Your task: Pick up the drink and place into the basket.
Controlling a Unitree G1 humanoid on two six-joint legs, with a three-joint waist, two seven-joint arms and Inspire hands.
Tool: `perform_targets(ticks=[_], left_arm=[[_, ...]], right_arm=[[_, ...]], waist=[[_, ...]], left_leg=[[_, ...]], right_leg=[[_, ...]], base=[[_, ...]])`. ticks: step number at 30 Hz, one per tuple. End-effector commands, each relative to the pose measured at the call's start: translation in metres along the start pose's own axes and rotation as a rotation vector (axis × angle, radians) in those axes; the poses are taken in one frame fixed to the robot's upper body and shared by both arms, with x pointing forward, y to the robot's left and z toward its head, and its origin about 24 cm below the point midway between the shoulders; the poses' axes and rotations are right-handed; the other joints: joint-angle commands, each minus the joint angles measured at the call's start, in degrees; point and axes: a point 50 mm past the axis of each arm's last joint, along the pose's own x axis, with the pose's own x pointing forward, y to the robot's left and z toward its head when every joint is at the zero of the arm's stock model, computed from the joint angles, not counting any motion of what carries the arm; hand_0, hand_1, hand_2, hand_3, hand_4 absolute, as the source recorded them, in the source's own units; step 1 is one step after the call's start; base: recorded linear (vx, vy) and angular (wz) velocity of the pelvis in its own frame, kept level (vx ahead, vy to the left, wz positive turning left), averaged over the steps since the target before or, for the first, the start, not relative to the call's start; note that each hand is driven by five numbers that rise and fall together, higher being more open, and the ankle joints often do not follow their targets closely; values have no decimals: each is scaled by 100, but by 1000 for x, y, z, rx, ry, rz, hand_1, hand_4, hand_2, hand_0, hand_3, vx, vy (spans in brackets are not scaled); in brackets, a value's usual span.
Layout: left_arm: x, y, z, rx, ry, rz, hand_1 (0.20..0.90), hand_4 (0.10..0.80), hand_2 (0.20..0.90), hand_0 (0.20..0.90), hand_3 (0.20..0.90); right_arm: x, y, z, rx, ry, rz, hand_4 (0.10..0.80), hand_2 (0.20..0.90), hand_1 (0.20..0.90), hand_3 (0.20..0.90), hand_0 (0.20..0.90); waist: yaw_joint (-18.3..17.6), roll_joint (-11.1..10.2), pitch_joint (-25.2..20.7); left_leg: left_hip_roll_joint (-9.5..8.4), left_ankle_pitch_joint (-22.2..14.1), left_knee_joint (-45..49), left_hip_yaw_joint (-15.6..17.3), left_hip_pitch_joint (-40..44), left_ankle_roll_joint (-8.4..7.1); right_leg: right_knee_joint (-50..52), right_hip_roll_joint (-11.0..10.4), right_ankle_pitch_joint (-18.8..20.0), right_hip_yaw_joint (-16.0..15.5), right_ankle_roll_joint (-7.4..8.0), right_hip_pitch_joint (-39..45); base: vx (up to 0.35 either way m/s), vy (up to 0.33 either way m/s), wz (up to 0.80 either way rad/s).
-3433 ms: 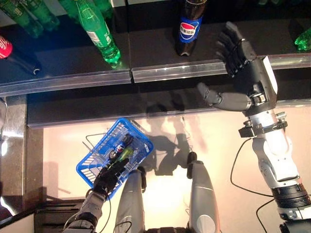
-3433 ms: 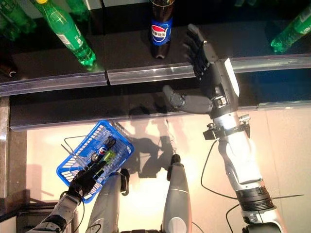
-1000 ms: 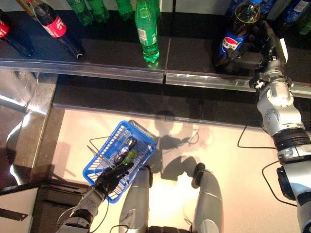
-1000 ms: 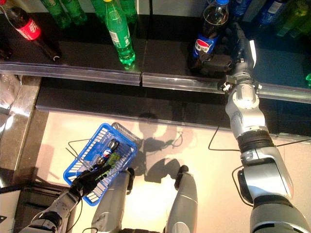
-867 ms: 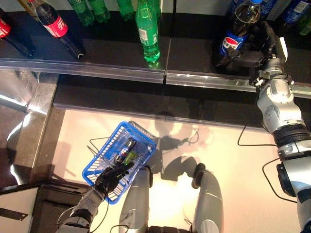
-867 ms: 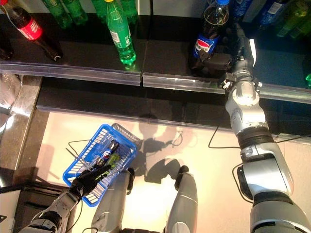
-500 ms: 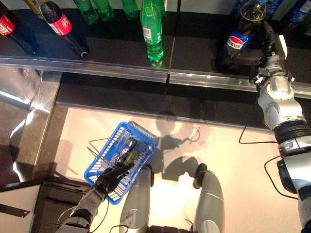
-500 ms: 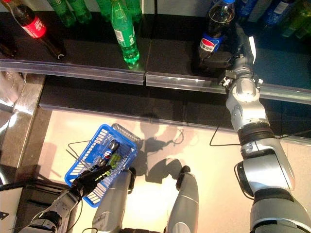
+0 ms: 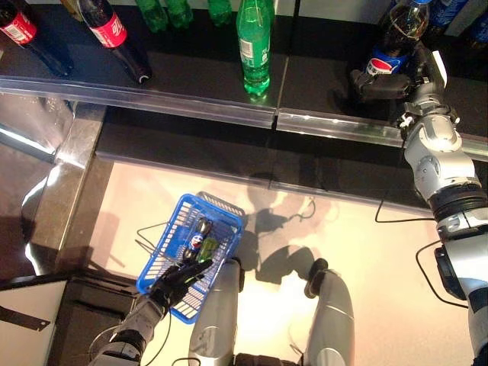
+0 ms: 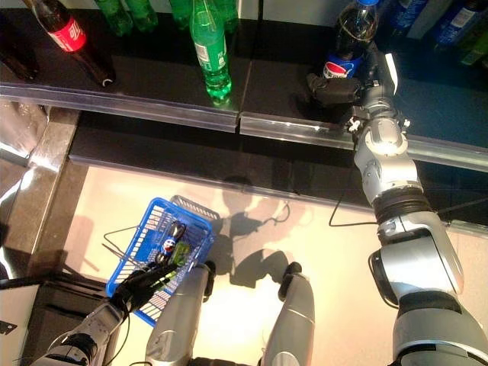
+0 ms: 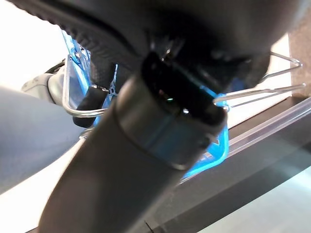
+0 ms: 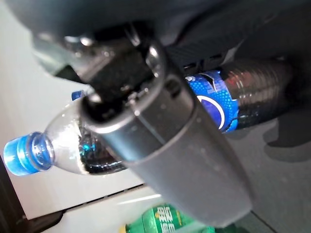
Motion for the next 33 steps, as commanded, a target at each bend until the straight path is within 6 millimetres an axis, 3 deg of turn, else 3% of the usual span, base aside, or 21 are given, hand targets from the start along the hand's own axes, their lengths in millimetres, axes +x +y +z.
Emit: perform_targets(ticks=[1,2,3,4,33], left_arm=[[-13,10,5,128,-16,-88,300,100,300,300,200],[-13,10,5,128,-16,-88,300,100,300,300,200],[-13,9,5,131,-13,-89,300,100,300,300,200],[-13,10,5,132,-12,-90,300,100,300,300,200],[-12,9,8,137,-16,-95,300,100,300,300,200]], right_arm=[[14,8,87,87,-302,56,800,900,900,900,900],[14,8,87,92,-302,57,800,900,900,900,900],[14,10,87,123,-302,60,737,846,846,837,846],[14,10,87,134,-303,65,100,300,300,200,300],[14,8,82,217,-316,53,100,300,300,200,300]], waist=[[120,113,-402],[121,113,-404],[140,111,-411],[147,115,-413],[121,125,-445]], left_leg=[[245,61,-149,-63,-96,-128],[244,61,-153,-63,-93,-128],[245,66,-158,-64,-94,-134],[244,69,-170,-68,-83,-134],[309,177,-397,-45,18,-143]], right_leg=[[-442,-388,251,222,417,332],[-444,-389,250,221,417,334],[-457,-403,255,202,413,348],[-468,-409,258,194,412,362],[-653,-437,330,152,443,446]], base=[[-2,6,3],[5,-2,4],[8,-4,5],[7,-3,6],[0,0,0]])
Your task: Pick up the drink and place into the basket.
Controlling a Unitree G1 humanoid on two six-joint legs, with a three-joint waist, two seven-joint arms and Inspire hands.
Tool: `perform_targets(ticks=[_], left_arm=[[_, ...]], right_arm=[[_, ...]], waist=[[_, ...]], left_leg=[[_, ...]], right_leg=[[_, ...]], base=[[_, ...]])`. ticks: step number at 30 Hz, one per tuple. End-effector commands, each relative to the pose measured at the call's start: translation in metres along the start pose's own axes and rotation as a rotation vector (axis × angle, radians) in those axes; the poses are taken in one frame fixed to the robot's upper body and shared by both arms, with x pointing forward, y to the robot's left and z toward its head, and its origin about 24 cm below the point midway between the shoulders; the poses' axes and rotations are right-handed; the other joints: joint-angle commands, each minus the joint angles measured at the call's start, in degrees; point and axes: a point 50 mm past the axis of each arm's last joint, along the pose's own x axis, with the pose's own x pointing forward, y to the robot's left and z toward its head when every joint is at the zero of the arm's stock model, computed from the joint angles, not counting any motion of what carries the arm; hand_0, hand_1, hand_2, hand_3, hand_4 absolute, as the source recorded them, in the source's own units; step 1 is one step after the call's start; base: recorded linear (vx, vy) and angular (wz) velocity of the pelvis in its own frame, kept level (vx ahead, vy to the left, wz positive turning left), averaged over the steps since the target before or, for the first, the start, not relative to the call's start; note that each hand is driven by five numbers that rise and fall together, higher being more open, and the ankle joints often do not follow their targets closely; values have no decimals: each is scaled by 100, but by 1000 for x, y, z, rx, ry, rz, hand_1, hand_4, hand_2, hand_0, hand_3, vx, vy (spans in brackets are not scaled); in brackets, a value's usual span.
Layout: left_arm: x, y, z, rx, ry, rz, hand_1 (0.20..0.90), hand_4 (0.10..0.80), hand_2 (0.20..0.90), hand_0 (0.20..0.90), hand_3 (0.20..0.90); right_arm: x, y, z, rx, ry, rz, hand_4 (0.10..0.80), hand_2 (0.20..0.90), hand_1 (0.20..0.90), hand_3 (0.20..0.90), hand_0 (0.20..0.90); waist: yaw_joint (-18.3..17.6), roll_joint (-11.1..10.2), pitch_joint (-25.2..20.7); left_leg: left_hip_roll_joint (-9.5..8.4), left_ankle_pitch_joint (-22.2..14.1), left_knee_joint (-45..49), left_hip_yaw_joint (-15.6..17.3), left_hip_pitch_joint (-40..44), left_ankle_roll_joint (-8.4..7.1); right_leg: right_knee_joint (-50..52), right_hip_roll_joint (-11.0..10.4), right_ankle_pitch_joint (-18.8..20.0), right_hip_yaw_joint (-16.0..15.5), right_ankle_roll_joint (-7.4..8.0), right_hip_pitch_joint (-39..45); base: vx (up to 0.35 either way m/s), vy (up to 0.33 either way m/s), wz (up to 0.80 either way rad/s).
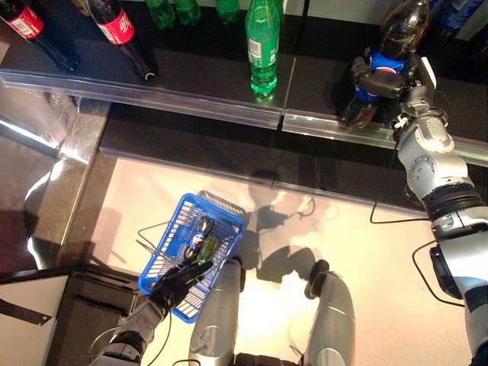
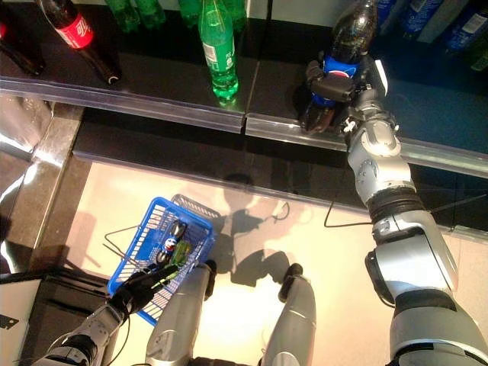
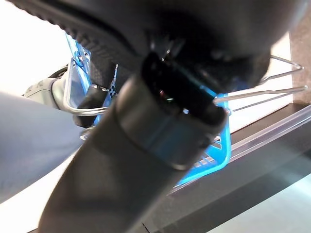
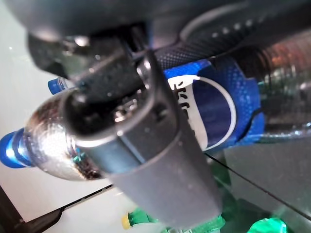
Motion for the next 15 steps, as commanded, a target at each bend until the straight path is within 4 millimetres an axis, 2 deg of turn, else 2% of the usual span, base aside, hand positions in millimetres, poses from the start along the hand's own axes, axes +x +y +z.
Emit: perform_targets(ticks=[1,8,13,15], left_arm=[[-12,9,11,129,-28,-93,300,100,300,300,200],[-14,12,12,117,-44,-89,300,100,300,300,200],[-15,14,17,113,-68,-82,300,100,300,300,200],[-16,17,21,113,-74,-67,300,100,300,300,200]], right_arm=[[11,11,88,90,-345,39,100,300,300,200,300],[8,10,81,73,-348,56,100,300,300,200,300],[4,1,72,73,-341,49,100,300,300,200,300],[-1,-9,63,99,-327,39,100,300,300,200,300]], waist=[[99,114,-455],[76,13,-635],[105,-138,-923],[140,-254,-1201]], left_leg=[[345,154,-337,19,24,-159],[334,391,-908,23,424,-116],[284,719,-1677,-16,952,-67],[266,903,-2174,-63,1337,-45]], right_leg=[[-605,-349,334,297,429,386],[-1078,-248,430,260,397,789],[-1786,-200,592,79,383,1402],[-2283,-119,668,-67,406,1897]], base=[[0,0,0],[2,-6,1],[33,-67,9],[112,-136,19]])
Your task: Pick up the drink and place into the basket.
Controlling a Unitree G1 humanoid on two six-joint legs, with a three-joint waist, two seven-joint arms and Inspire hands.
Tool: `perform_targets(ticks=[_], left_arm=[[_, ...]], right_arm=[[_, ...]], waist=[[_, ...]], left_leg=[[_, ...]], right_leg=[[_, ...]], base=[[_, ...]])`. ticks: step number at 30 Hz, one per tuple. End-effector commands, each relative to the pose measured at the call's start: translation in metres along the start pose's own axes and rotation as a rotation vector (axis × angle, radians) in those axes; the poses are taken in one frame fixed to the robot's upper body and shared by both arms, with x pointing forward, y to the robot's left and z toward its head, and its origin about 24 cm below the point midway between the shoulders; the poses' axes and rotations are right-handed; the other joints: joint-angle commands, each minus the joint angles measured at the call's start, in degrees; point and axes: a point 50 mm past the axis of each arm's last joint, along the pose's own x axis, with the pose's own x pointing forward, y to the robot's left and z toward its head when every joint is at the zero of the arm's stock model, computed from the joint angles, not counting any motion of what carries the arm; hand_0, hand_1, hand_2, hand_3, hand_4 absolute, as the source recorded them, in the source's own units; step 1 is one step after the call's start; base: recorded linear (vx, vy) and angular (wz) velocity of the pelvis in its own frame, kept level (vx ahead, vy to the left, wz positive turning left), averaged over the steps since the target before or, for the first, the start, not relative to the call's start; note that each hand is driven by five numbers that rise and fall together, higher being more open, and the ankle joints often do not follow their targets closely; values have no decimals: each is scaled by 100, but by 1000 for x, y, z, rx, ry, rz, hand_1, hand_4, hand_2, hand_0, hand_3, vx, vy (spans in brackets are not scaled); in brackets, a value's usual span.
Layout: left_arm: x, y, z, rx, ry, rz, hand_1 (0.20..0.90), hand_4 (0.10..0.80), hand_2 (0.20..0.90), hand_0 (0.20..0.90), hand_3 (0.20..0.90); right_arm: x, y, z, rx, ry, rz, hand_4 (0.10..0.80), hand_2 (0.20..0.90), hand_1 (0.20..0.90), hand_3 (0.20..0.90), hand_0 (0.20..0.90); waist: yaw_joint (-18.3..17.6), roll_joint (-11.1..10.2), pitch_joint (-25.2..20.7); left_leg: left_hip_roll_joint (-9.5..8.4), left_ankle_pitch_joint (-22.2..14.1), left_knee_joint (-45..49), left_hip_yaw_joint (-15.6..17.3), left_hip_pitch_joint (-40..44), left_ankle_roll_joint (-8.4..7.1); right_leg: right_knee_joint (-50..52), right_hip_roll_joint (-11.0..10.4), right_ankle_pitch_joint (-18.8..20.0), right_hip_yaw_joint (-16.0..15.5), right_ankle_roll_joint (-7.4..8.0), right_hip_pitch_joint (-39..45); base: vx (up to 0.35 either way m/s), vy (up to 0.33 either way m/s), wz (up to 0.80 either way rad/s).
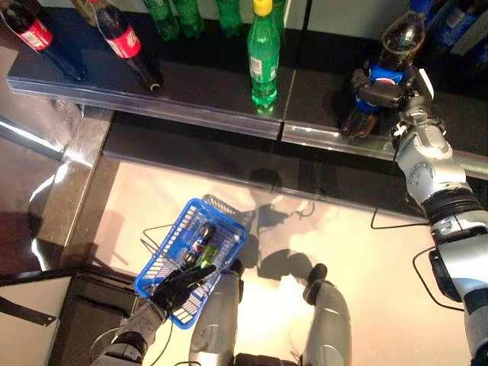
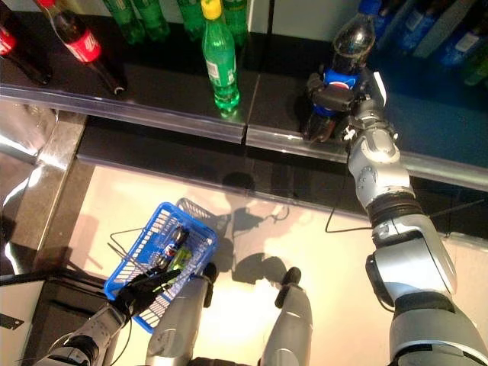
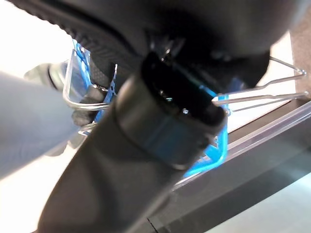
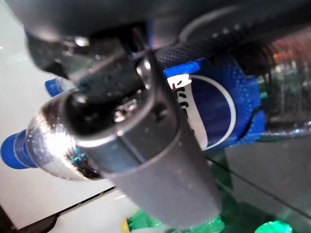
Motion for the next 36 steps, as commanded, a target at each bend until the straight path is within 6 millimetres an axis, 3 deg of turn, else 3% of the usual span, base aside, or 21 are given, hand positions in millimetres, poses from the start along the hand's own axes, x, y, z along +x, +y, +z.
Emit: perform_targets(ticks=[1,5,12,16,24,36], left_arm=[[-18,18,29,94,-108,-64,300,100,300,300,200],[-19,21,30,105,-84,-49,300,100,300,300,200],[-19,24,21,113,-37,-20,300,100,300,300,200],[-18,22,22,106,-43,-25,300,100,300,300,200],[-14,10,27,37,-120,-79,300,100,300,300,200],[-16,-29,45,14,-264,-364,300,100,300,300,200]], right_arm=[[-1,-1,76,107,-364,51,100,300,300,200,300],[-5,-11,67,138,-329,44,100,300,300,200,300],[-15,-14,44,157,-266,78,100,300,300,200,300],[-18,-12,43,151,-272,104,100,300,300,200,300],[-29,18,37,181,-294,231,100,300,300,200,300],[-58,37,11,215,-284,262,100,300,300,200,300]], waist=[[174,-267,-1281],[198,-325,-1597],[241,-399,-2340],[237,-413,-2433],[247,-433,-2586],[567,-464,-2570]], left_leg=[[220,164,-459,-20,259,-31],[279,366,-1026,10,663,-47],[607,975,-2338,332,1406,-211],[658,1098,-2497,392,1460,-268],[715,1163,-2514,427,1532,-321],[715,1281,-2657,322,1545,-327]], right_leg=[[-860,-246,173,206,327,776],[-1326,-127,207,46,362,1276],[-2079,138,286,-421,416,2147],[-2167,185,263,-535,399,2304],[-2260,222,203,-678,347,2545],[-2244,286,63,-1128,314,2851]], base=[[129,-136,24],[84,-74,24],[69,-60,29],[-26,-11,20],[-39,14,12],[-22,7,20]])
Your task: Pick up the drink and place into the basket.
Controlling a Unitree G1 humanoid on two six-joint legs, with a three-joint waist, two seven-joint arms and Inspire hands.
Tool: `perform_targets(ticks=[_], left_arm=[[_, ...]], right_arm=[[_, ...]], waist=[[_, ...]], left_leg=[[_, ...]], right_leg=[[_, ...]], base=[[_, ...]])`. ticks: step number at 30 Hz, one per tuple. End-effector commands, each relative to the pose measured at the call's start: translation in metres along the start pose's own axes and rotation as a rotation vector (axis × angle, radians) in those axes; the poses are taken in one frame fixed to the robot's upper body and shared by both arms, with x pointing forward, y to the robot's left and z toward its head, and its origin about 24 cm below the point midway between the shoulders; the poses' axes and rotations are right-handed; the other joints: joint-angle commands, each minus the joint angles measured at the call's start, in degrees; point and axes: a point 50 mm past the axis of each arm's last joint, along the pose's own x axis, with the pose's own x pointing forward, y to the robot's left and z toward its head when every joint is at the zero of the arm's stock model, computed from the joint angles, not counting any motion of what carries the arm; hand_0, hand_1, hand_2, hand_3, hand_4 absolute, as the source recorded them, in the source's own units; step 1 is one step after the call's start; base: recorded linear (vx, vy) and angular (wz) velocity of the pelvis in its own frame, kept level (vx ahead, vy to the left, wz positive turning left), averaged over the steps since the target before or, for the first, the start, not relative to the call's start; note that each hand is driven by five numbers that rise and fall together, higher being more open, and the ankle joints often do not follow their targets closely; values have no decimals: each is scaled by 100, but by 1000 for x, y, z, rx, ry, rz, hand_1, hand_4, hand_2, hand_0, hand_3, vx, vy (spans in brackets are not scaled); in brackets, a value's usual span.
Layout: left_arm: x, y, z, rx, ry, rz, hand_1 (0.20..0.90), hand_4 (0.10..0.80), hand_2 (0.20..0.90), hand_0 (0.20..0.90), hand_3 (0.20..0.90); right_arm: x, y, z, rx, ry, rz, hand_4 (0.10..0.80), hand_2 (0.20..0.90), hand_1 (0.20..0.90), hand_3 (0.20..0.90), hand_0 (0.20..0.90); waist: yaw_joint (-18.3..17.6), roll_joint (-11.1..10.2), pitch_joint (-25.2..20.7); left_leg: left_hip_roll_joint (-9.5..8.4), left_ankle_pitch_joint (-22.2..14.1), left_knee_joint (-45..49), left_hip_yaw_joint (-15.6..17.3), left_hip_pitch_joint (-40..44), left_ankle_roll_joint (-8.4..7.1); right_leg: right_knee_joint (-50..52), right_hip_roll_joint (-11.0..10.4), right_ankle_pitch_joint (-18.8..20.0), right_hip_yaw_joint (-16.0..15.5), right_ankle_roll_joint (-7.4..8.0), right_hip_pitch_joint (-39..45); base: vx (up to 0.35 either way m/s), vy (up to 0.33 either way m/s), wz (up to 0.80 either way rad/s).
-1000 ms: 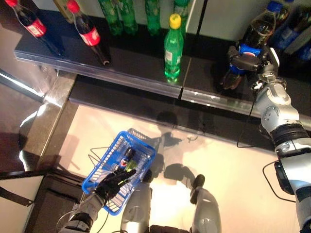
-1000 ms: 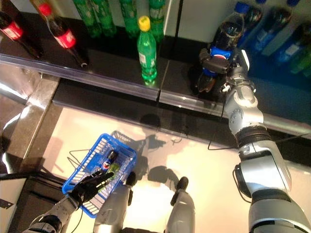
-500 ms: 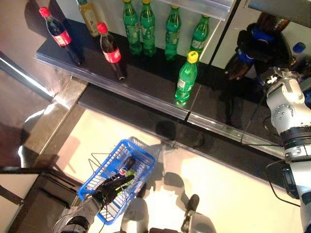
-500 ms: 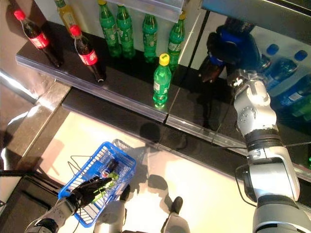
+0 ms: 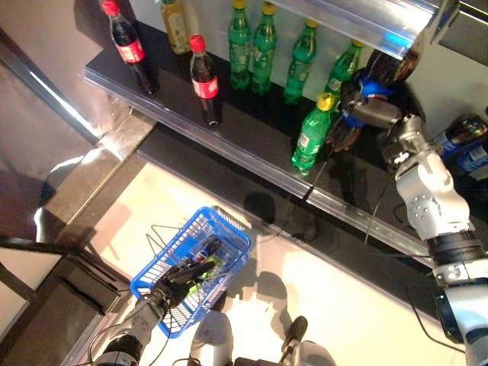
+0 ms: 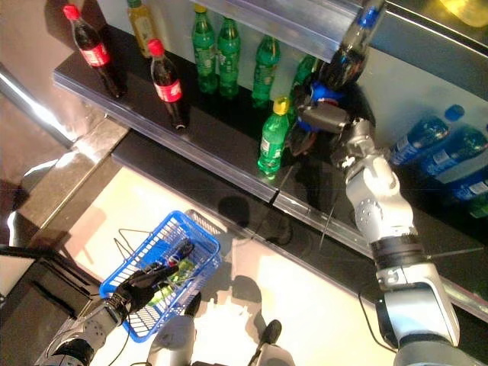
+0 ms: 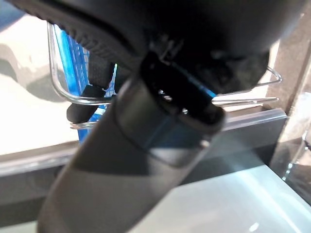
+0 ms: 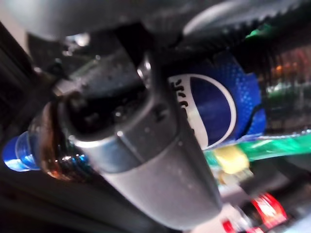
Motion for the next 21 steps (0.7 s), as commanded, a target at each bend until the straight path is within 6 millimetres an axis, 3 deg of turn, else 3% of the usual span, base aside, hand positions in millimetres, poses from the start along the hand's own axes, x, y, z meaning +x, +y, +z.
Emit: perform_targets(ticks=[1,5,9,15,21], left_arm=[[-9,-19,31,18,-214,-294,300,100,300,300,200],[-13,-29,38,9,-249,-364,300,100,300,300,200],[-14,-35,42,16,-256,-395,300,100,300,300,200],[-16,-58,52,27,-280,-507,300,100,300,300,200],[-19,-69,56,27,-290,-568,300,100,300,300,200]], right_arm=[[-1,19,21,67,-214,43,100,300,300,200,300],[-6,21,0,69,-121,49,100,300,300,200,300],[-8,24,-7,81,-93,50,100,300,300,200,300],[-13,43,-30,131,-30,73,100,300,300,200,300],[-19,51,-38,152,-17,79,100,300,300,200,300]], waist=[[209,-277,-2128],[311,-295,-2117],[354,-317,-2103],[484,-365,-2092],[521,-395,-2097]], left_leg=[[320,363,-299,101,-292,-287],[314,401,-303,101,-315,-275],[306,409,-298,76,-321,-267],[278,400,-320,-12,-298,-237],[268,401,-336,-29,-297,-223]], right_leg=[[714,-372,-606,66,95,-271],[729,-364,-614,-11,97,-216],[757,-365,-626,-66,95,-200],[702,-341,-605,-153,120,-78],[681,-331,-589,-169,137,-51]], base=[[-30,17,10],[-12,5,2],[-16,-2,9],[4,-4,11],[10,-7,5]])
